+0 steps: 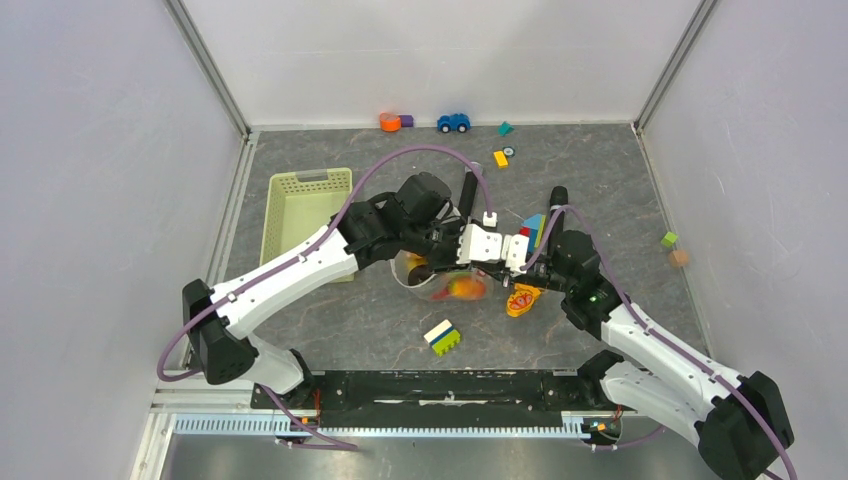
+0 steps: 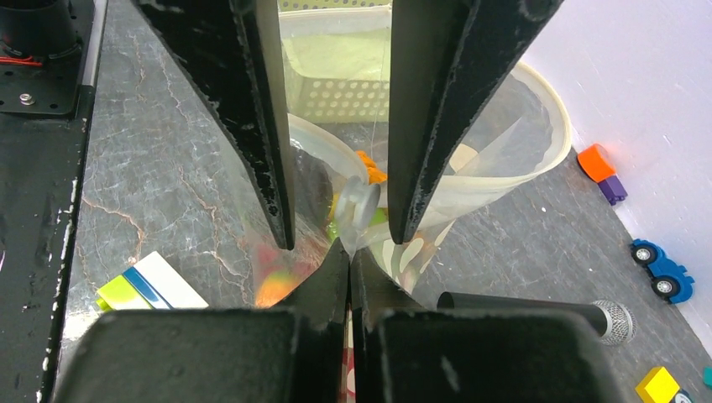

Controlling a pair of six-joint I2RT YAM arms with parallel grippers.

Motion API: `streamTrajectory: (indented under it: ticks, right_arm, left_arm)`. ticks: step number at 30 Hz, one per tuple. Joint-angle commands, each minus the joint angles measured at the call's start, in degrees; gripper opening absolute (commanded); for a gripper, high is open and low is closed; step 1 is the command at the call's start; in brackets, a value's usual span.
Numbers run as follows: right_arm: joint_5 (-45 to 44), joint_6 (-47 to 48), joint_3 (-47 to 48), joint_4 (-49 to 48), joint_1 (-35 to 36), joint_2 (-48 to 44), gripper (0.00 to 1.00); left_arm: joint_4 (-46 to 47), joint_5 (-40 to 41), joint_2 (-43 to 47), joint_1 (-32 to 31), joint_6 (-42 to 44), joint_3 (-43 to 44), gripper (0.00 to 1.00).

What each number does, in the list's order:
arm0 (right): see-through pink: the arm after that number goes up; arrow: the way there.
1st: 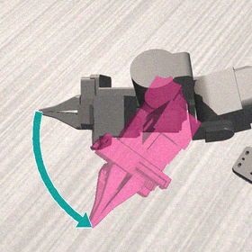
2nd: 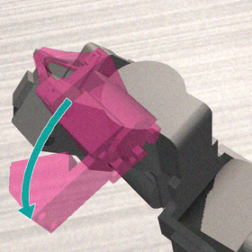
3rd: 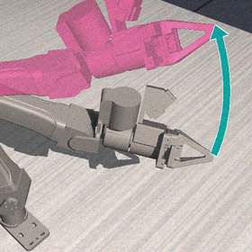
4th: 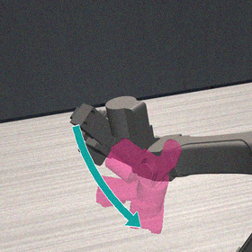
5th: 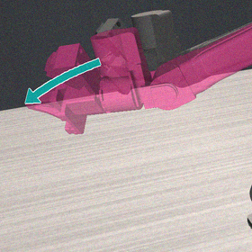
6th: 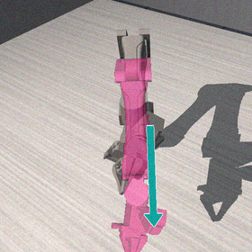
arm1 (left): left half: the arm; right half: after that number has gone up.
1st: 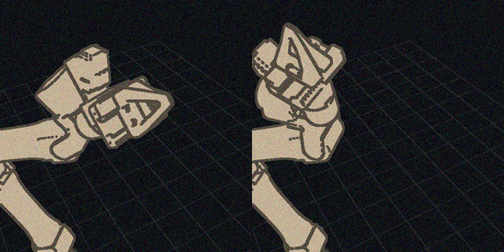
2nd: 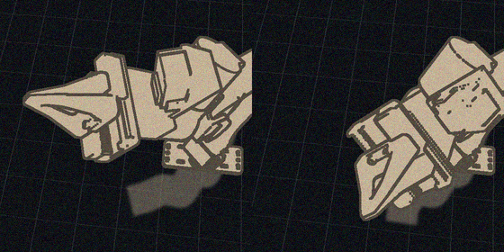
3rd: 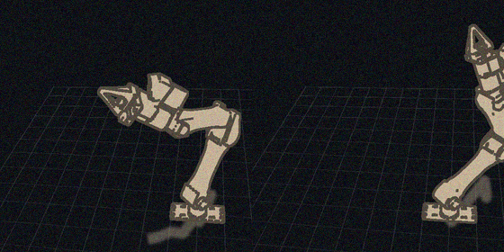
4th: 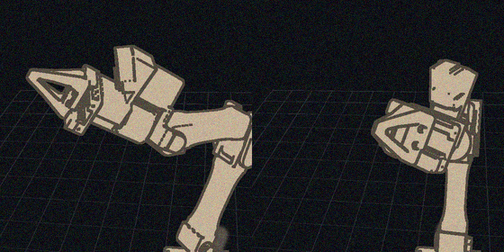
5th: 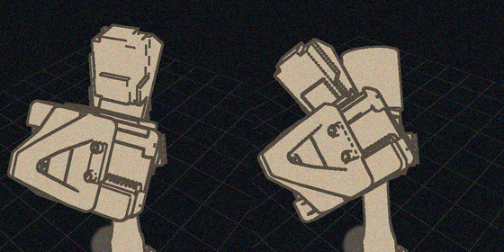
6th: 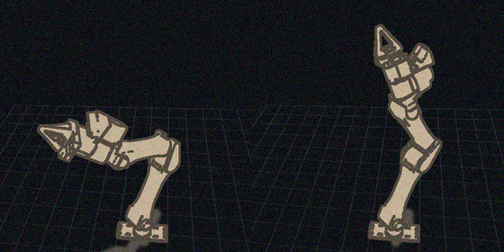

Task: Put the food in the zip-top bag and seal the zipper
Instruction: Zip the zipper food storage bag at the center of the board.

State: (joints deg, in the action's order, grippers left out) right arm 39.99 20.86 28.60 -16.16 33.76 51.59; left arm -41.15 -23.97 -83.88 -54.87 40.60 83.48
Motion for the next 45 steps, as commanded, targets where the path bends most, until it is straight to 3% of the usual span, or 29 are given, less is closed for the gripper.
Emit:
streamTrajectory:
  ticks: [1,2,5,9,14,19,45]
  right_arm:
    - [-0.52,-0.57,0.23,-3.96,0.07,-1.34,0.00]
    - [-0.52,-0.60,0.15,-4.01,0.08,-1.32,0.00]
    - [-2.09,-1.49,0.14,-4.43,0.07,-1.36,0.00]
    - [-6.00,-3.02,-0.09,-5.33,0.08,-1.91,0.00]
    - [-9.13,-3.62,-1.49,-6.89,0.07,-3.57,0.00]
    - [-11.07,-4.69,-1.84,-7.48,-0.01,-4.26,0.00]
    - [-19.48,-4.43,-1.27,-4.81,-0.58,-3.00,0.00]
  left_arm:
    - [-0.36,0.99,0.90,0.29,0.60,0.63,0.45]
    - [-0.26,0.74,0.83,0.31,0.50,0.69,0.42]
    - [-0.30,1.02,0.65,0.29,0.29,1.08,0.22]
    - [-0.34,3.48,0.77,0.58,0.30,0.99,0.09]
    - [-1.50,5.53,1.23,1.40,1.04,1.47,0.10]
    - [-3.81,6.55,0.18,2.80,1.31,2.89,0.17]
    - [-7.99,9.07,0.90,10.22,2.07,2.50,0.20]
